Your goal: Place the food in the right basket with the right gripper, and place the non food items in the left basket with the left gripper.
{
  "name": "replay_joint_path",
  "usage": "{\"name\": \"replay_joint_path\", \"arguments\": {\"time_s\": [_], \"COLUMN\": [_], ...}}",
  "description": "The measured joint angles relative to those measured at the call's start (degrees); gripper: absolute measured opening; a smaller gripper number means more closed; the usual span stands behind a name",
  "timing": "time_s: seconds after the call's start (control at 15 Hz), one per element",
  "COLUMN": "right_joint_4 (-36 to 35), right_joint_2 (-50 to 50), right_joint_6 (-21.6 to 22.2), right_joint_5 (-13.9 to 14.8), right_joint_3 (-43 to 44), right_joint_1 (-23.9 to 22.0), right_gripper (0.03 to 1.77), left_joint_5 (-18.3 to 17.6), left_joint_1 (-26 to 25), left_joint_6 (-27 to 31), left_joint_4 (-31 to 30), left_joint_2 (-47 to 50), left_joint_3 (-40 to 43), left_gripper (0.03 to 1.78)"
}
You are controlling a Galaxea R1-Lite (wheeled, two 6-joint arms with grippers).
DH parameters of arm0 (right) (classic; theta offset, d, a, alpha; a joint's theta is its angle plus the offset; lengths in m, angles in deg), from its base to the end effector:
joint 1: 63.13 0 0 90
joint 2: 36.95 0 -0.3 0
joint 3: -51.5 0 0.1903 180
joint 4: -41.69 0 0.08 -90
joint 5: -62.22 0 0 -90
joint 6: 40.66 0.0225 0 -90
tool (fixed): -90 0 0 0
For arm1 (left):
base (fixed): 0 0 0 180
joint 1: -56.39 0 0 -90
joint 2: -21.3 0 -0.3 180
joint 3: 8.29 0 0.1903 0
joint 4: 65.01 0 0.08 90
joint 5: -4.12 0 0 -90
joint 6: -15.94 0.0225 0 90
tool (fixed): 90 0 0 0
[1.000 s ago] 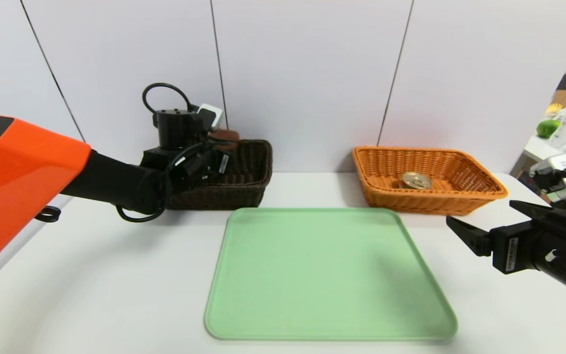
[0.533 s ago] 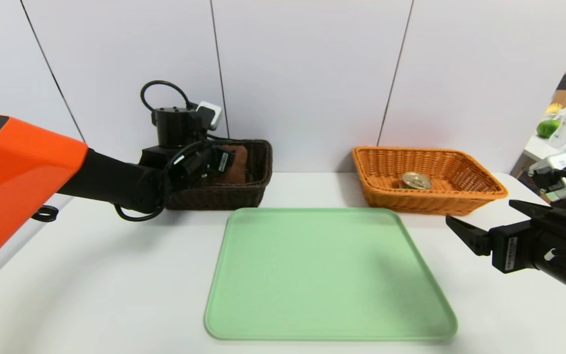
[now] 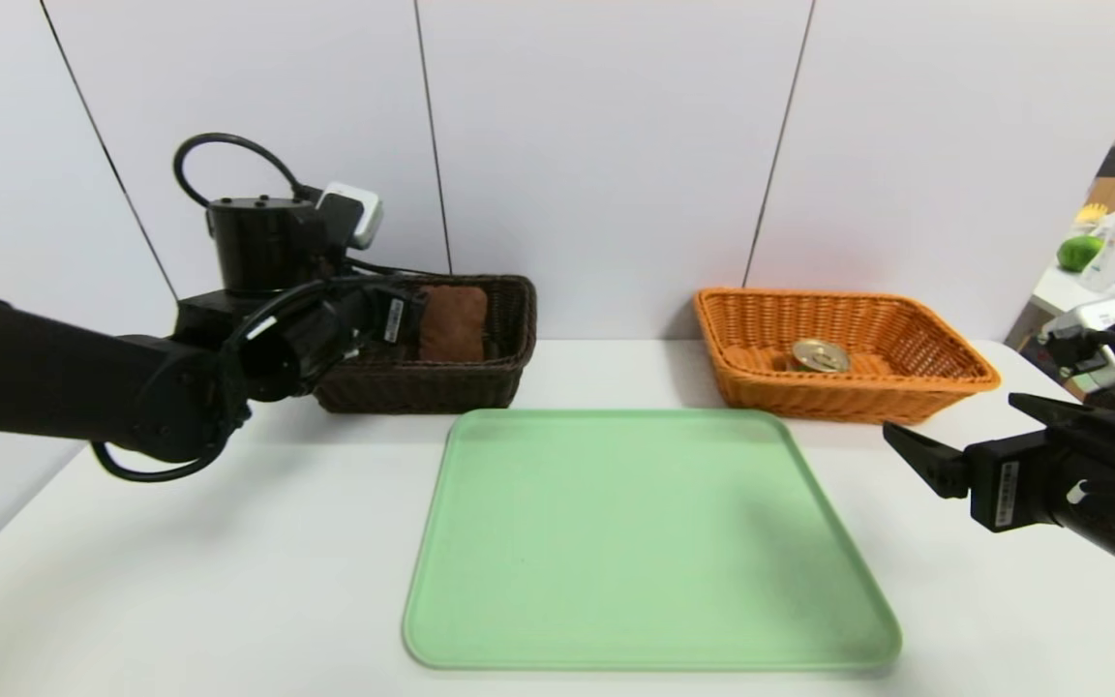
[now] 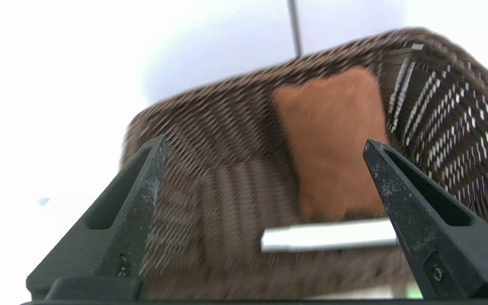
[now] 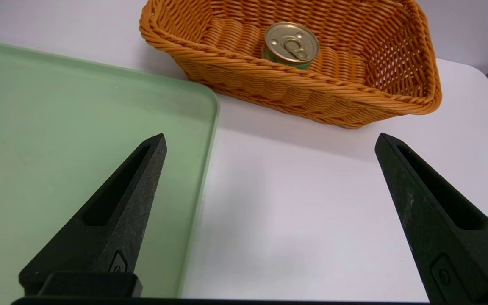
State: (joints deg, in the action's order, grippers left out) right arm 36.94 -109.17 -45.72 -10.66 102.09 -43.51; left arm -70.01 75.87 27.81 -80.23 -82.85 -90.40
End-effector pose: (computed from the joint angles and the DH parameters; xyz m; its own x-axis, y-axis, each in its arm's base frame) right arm 0.1741 0.0550 0.1861 0.9603 0.0298 -0.2775 -0.0795 0.9823 -0.1695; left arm 0.3326 -0.1111 0.2074 0.9916 -0.0607 -0.1142 0.0864 0.9679 0.2360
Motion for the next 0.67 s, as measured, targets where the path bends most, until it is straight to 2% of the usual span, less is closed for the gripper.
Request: {"name": "replay_joint_path", "arguments": {"time_s": [0.67], "right_joint_4": [0.4], "right_joint_2": [3.0], "right_joint_6": [-1.4], "right_joint_5": [3.0], "right_joint_3": [-1.0], "right_joint_1": [-8.4], "right_gripper": [1.70], "left_joint_5": [7.1], "left_joint_1": [-5.6], "left_joint_6": [-0.6], "left_joint_4": [-0.1], "left_joint_2": [28.2], "left_joint_3": [25.1], "left_gripper": [1.68]}}
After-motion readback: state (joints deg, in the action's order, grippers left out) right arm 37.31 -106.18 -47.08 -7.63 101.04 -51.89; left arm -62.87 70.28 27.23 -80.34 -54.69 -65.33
